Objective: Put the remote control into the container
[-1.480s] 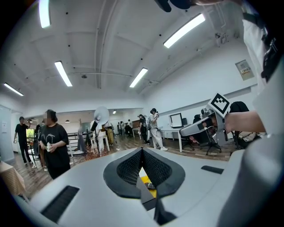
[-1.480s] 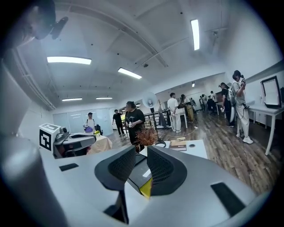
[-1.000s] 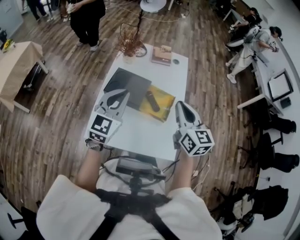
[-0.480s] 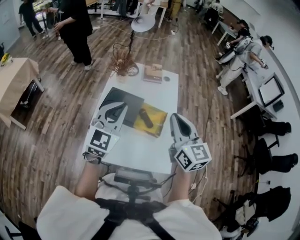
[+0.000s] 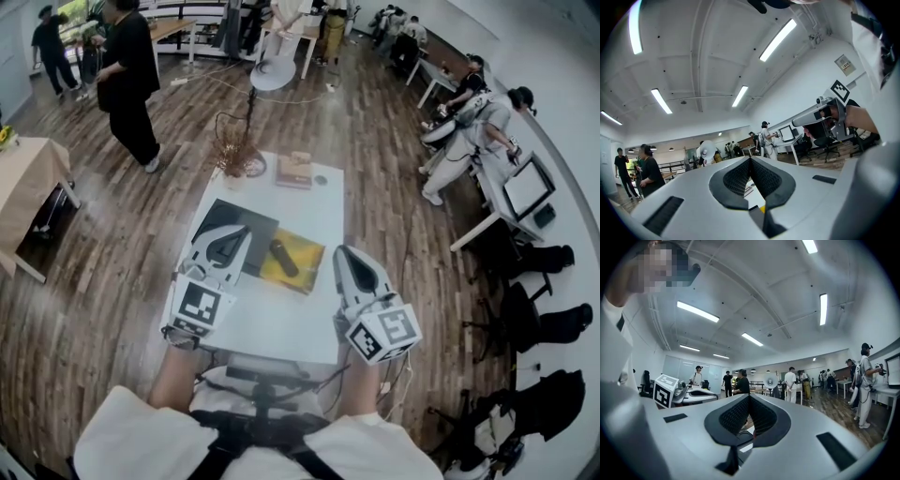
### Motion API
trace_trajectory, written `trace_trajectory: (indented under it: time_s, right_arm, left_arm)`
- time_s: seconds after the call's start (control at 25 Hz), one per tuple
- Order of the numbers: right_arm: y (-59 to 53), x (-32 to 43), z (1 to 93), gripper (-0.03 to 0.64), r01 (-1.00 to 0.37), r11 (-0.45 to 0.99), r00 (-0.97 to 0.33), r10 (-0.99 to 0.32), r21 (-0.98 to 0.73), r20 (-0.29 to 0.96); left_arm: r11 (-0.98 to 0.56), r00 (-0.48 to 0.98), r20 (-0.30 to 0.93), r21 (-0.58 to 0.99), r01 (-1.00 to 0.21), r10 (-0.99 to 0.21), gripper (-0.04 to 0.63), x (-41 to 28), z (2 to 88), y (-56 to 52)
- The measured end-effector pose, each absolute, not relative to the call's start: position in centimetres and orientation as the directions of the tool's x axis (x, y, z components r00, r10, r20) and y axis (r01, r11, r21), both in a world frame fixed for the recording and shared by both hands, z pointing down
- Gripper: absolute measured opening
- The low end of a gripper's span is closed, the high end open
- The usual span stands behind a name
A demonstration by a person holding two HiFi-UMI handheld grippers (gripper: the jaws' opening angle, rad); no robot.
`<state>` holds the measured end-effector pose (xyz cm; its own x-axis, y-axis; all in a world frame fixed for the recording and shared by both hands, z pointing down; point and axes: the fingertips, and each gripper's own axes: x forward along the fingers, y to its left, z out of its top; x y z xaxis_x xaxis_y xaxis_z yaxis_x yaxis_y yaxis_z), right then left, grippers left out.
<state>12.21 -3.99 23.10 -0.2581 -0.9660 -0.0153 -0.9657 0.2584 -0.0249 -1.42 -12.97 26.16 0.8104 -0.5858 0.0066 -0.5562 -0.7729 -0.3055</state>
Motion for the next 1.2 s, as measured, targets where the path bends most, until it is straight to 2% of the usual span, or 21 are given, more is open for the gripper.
trace_trajectory:
  time_s: [1.2]
  right_arm:
    - [-3.9,12.3,23.2,0.003,-0.958,0.284,-0.283,-0.958,0.037,0.041]
  left_arm:
    - [-0.782,0.818,0.037,-0.323,-0.533,-0.573,0.011,-0.1,25.5,-12.4]
